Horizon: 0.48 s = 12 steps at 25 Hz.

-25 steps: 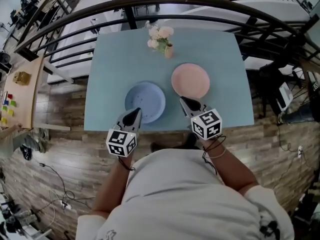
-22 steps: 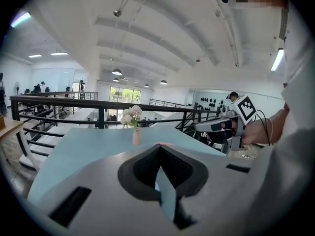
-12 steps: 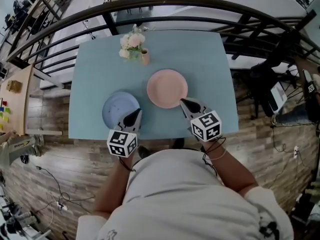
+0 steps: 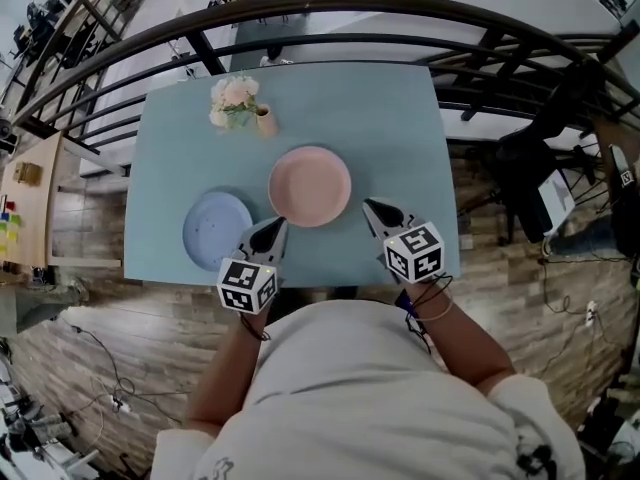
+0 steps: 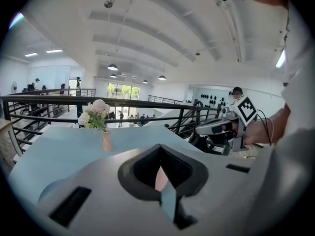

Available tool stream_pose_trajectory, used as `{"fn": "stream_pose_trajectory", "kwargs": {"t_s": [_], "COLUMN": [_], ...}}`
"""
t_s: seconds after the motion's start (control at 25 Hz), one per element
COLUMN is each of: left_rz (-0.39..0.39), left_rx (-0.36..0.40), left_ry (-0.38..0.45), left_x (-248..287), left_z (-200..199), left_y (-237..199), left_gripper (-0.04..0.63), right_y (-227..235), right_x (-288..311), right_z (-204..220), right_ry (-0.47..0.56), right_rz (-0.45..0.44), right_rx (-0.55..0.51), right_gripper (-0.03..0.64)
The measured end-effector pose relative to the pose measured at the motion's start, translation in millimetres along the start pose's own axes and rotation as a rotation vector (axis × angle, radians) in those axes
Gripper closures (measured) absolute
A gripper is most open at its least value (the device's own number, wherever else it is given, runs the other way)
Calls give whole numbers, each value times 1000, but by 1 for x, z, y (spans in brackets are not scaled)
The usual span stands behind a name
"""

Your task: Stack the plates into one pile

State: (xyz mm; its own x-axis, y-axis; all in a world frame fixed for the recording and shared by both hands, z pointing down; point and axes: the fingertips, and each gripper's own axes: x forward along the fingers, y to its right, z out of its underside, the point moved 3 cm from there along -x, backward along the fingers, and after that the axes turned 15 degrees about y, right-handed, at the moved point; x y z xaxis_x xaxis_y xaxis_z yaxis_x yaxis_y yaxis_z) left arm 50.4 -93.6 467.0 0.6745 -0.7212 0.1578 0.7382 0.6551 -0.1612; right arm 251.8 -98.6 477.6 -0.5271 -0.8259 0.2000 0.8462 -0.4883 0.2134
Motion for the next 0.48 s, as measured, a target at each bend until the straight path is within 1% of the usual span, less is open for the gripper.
{"fn": "stream_pose_trajectory", "kwargs": {"t_s": [0.24,0.48], "left_rz": [-10,9], "left_rx": [-6,-25], "left_ry": [-25,-36], "left_x": [9,25], "left_z": [6,13], "left_y": [-5,-24], "left_gripper": [591,591], "right_y": [10,16], "right_x": [10,31], "right_z": [8,21], "right_ry": [-21,-94], "right_rz": [-7,5], "right_rx": [19,28], "right_gripper": [607,586]}}
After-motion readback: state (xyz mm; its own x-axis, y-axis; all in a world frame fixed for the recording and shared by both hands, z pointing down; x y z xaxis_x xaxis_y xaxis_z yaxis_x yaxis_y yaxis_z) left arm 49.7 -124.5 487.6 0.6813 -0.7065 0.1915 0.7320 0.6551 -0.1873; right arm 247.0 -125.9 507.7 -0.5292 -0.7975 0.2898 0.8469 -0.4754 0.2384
